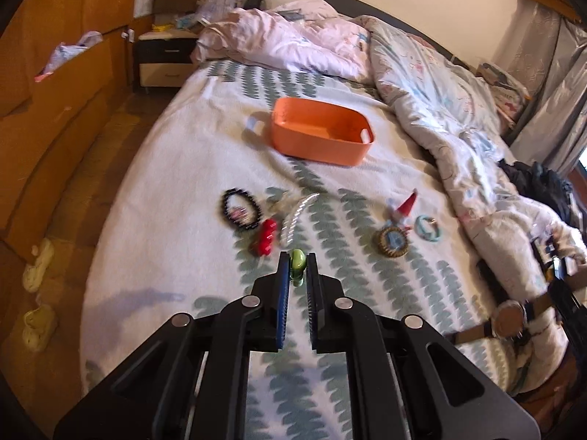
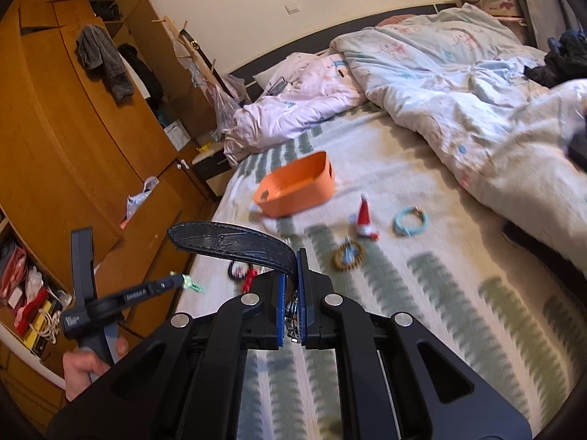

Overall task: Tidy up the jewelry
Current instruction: 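Lift the held clip with left tool while right lifts the watch, then lower and open left tool releasing the green clip while right releases the black watch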

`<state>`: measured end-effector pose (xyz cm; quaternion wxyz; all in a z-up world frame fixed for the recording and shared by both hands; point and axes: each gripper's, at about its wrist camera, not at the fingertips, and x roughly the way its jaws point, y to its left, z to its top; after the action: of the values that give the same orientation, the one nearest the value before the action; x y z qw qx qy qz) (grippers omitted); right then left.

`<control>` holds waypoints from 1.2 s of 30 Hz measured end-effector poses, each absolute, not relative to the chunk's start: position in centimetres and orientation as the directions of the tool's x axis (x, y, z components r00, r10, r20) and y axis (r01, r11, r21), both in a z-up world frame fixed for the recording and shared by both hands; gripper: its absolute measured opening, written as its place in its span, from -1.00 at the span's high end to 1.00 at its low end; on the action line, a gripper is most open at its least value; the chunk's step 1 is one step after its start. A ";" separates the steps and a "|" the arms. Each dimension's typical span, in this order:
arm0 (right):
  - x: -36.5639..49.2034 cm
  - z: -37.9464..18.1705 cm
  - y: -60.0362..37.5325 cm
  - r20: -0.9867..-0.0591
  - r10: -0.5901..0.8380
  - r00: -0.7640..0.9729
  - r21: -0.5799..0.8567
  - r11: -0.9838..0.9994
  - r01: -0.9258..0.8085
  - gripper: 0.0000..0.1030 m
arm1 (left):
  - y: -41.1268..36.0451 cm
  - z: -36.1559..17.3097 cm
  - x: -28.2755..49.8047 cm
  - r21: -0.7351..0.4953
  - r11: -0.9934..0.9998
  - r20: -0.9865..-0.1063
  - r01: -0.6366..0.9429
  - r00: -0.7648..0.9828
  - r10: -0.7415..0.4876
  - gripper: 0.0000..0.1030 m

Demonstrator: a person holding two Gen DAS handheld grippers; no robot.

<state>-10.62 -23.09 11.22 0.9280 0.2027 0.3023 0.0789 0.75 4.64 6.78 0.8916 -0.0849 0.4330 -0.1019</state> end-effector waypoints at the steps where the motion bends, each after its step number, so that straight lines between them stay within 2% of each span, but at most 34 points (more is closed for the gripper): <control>1: -11.4 11.0 -22.9 -0.533 0.265 0.803 0.417 0.908 -0.022 0.87 | 4.8 6.6 0.2 -0.233 0.967 -0.755 0.102 0.608 -0.246 0.83; 9: -16.1 9.3 -21.3 -0.576 0.229 0.785 0.361 0.932 -0.007 0.87 | 5.5 5.2 -4.6 -0.162 0.985 -0.760 0.054 0.630 -0.159 0.83; 18: -17.3 5.3 -21.1 -0.638 0.218 0.738 0.357 0.934 0.032 0.87 | 6.5 1.7 -7.6 -0.097 0.995 -0.784 -0.004 0.617 -0.073 0.83; 27: -15.9 2.1 -21.7 -0.689 0.210 0.694 0.356 0.932 0.073 0.88 | 7.2 -0.7 -8.6 -0.094 0.995 -0.805 -0.024 0.590 -0.062 0.82; 36: -14.3 1.0 -25.8 -0.705 0.162 0.691 0.382 0.907 0.177 0.87 | 7.1 -0.5 -8.3 -0.115 0.993 -0.797 -0.017 0.598 -0.083 0.82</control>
<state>-14.35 -25.80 0.95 0.8939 0.2153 0.3932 -0.0043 -8.31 7.12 -0.51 0.8922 -0.0553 0.4479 -0.0185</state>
